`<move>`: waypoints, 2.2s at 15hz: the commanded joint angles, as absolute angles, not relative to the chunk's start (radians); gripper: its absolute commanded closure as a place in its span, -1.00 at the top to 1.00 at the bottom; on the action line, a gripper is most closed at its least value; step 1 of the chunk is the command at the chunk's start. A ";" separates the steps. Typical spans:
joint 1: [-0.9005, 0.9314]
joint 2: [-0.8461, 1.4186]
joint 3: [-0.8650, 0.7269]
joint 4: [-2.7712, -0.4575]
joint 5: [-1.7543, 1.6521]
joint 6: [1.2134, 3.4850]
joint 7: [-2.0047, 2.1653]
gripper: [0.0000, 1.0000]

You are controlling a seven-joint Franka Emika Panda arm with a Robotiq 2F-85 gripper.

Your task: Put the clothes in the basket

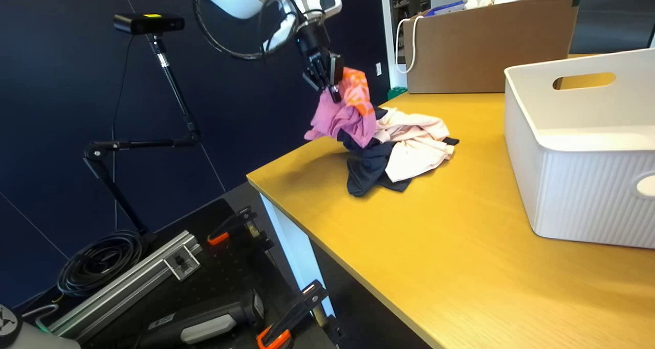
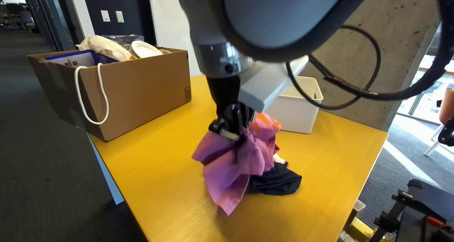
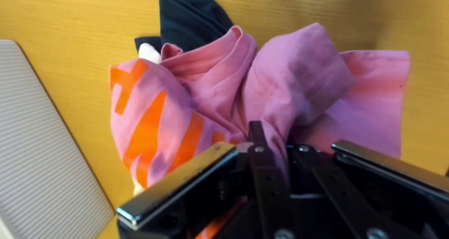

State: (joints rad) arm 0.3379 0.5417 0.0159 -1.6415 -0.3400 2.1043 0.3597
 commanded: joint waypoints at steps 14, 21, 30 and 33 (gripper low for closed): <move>0.013 0.059 -0.068 -1.652 -0.264 2.155 0.480 -0.95; -0.080 0.176 -0.127 -1.410 -0.204 2.157 0.490 -0.95; -0.142 0.344 -0.149 -1.057 -0.071 2.076 0.416 -0.95; -0.180 0.486 -0.140 -0.972 -0.001 2.090 0.342 -0.95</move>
